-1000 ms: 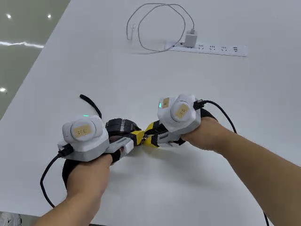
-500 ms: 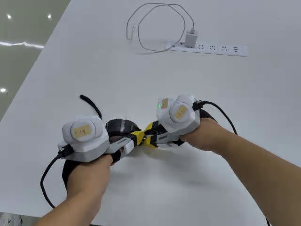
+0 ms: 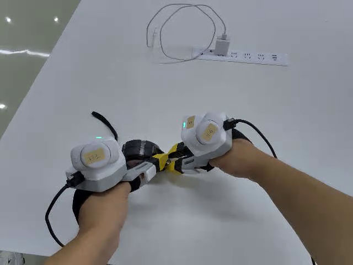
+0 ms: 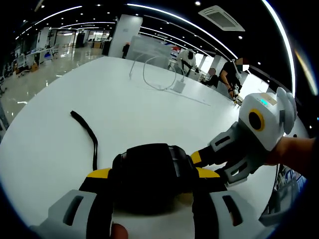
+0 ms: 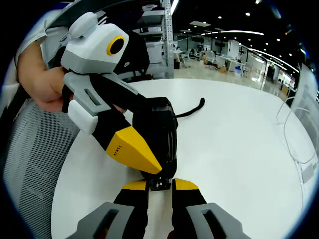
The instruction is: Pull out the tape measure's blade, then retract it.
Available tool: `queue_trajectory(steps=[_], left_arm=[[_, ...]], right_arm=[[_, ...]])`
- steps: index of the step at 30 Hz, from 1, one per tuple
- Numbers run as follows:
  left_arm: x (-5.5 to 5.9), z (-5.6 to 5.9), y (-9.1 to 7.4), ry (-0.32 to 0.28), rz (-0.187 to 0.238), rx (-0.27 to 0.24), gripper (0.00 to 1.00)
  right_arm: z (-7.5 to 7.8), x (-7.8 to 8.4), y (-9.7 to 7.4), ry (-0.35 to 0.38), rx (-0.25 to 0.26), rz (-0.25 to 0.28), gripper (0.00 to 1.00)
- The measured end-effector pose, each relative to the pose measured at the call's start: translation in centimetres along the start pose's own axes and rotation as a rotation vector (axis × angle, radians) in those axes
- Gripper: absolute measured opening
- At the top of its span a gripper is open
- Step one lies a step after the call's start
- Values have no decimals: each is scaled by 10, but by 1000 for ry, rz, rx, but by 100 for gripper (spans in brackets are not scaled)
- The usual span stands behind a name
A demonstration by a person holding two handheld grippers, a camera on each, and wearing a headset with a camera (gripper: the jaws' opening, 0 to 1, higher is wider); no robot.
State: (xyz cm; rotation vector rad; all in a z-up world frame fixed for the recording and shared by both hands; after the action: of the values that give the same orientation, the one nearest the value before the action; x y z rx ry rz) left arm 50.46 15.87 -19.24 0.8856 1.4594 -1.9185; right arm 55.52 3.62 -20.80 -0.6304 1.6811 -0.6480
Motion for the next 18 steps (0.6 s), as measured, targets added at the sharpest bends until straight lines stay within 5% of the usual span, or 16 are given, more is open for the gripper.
queue_trajectory(steps=[18], left_arm=[[0,0,-1,-30,13,26,62]], right_arm=[[-1,0,-3,29,-3,4,19]])
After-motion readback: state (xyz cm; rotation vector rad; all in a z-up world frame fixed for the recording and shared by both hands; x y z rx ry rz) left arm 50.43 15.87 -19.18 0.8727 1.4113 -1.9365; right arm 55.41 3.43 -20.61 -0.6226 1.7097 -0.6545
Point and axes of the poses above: the centre of the closed fingertips' face, and the gripper's own axes: y roughly forward along the fingers, z roughly to its right, x roughly out of its underside, the point moved 8 cm from there along -y, roughly backward along the fingers, and after that the axes turned 9 degrees about y, right-handed, at the moved point
